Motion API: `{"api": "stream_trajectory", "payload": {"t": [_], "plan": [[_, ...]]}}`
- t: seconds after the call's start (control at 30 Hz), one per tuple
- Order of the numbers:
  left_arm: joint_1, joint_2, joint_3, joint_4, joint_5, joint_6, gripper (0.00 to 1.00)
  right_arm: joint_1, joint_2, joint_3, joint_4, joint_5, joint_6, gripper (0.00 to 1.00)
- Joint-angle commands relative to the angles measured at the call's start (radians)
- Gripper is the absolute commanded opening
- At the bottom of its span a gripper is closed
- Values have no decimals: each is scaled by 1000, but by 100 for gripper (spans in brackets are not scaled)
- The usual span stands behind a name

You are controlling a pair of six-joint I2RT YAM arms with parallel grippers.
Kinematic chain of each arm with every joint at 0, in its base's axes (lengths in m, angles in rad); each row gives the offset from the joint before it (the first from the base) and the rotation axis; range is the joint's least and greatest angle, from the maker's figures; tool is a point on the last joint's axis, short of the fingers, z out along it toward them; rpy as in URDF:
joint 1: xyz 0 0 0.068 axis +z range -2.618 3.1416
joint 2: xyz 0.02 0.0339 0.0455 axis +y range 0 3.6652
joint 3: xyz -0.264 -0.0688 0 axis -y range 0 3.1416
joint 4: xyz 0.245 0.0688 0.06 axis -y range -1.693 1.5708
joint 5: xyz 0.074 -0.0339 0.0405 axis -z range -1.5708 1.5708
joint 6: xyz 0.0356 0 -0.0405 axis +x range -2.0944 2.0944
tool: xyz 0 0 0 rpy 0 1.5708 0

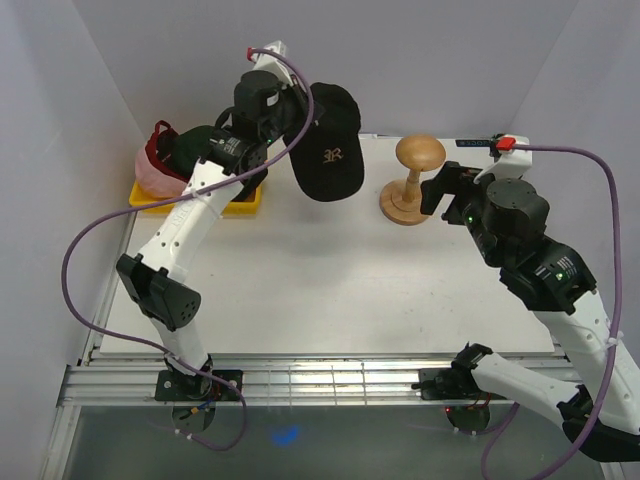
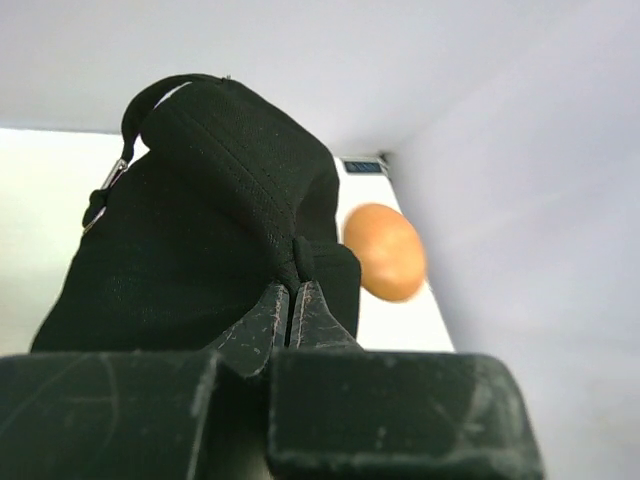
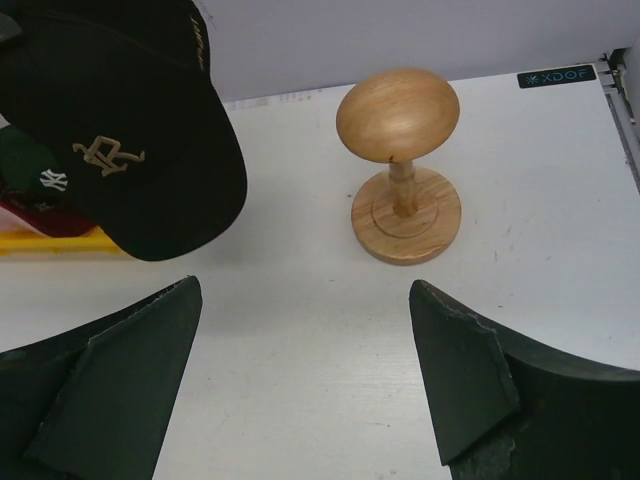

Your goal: Stack the hats

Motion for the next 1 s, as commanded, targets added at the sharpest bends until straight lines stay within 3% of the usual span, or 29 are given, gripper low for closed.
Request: {"api": "stream_trajectory", "payload": {"t": [0.0,0.33,0.6,0.77,0.97], "plan": [[-64,-10,-4,152,72,-56,0,-2,-27,-14,-12,97,18,89],[-159,204,194,227,132,-108,0,-2,-84,-62,-37,97,48,89],[-219,362,184,405,199,-138,0,-2,-96,-55,-40,100,48,89],[-228,499,254,399,213,-163,0,-2,-101,-80,-41,87,52,89],[-229,530,240,352,155,-160,0,-2,-101,-97,-41,69,58,89]]}}
